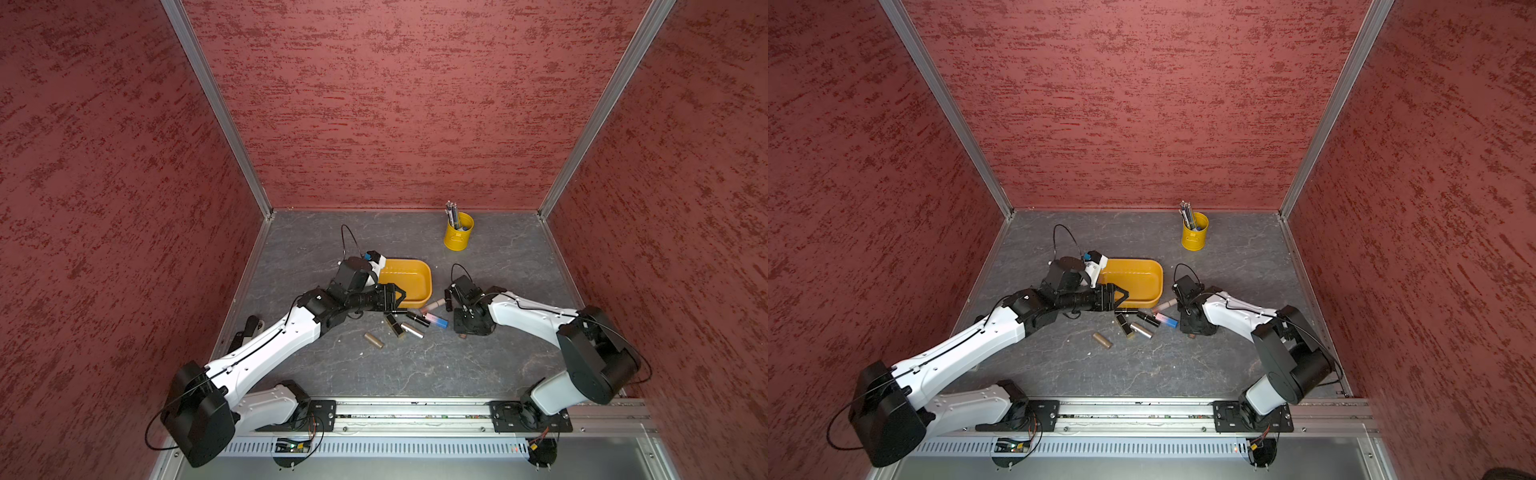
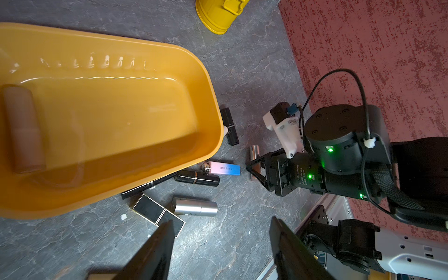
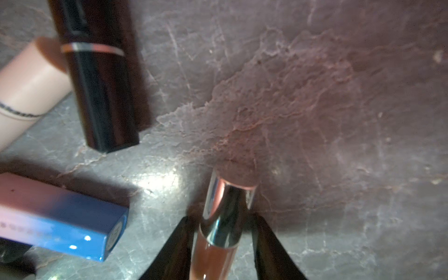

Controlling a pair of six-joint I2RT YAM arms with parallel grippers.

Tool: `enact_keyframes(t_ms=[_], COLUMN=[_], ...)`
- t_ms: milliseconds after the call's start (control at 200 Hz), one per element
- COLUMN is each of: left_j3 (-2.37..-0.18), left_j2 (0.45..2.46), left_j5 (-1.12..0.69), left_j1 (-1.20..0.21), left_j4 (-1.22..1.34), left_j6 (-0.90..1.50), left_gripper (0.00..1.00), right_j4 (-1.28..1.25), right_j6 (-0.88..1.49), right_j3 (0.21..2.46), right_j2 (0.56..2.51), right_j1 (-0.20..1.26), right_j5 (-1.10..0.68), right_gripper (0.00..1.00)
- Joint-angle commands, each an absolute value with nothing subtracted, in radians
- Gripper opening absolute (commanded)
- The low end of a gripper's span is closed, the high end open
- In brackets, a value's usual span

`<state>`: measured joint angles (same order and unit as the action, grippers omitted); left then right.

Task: Put the lipstick into the storage box
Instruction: Pick up the lipstick at the center of the board.

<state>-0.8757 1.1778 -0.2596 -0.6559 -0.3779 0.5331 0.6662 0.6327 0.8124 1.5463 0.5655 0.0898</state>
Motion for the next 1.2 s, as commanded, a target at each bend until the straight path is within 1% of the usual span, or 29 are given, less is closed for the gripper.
enact_keyframes(t_ms=[0, 265, 436, 531, 586, 791, 852, 897, 927, 1052, 1197], left_j3=[-0.863, -0.856, -0.849, -0.835, -0.819, -0.73, -0.709, -0.699, -0.694, -0.688, -0.701], left_j2=[1.163, 1.164, 1.169, 1.171, 1.169, 1.17, 1.175, 1.177, 1.179, 1.18, 1.196], left_j5=[-0.254, -0.259, -0.275, -0.303, -0.335, -0.546, -0.601, -0.631, -0.645, -0.691, -0.732], left_j1=[-0.661, -0.661, -0.66, -0.653, -0.64, -0.562, -0.552, -0.551, -0.55, -0.552, -0.554], left_j4=[-0.348, -0.339, -0.32, -0.287, -0.251, -0.002, 0.083, 0.136, 0.167, 0.271, 0.363], left_j6=[0.543, 0.554, 0.57, 0.589, 0.613, 0.755, 0.796, 0.822, 0.834, 0.874, 0.893], left_gripper=[0.67, 0.67, 0.67, 0.68, 0.69, 0.8, 0.85, 0.86, 0.89, 0.9, 0.91], right_j4=[0.667, 0.673, 0.671, 0.641, 0.623, 0.559, 0.546, 0.534, 0.522, 0.466, 0.399], right_j6=[0.644, 0.644, 0.633, 0.614, 0.594, 0.504, 0.479, 0.467, 0.463, 0.464, 0.467], right_j3=[0.797, 0.792, 0.798, 0.792, 0.793, 0.837, 0.86, 0.878, 0.889, 0.927, 0.989], right_j2=[1.521, 1.507, 1.485, 1.462, 1.415, 1.278, 1.242, 1.213, 1.197, 1.148, 1.165], right_j1=[0.561, 0.561, 0.56, 0.561, 0.562, 0.561, 0.56, 0.562, 0.561, 0.56, 0.561], right_j5=[0.083, 0.083, 0.077, 0.039, 0.008, -0.181, -0.261, -0.32, -0.356, -0.499, -0.642], right_gripper=[0.38, 0.22, 0.18, 0.18, 0.18, 0.17, 0.17, 0.17, 0.17, 0.18, 0.18])
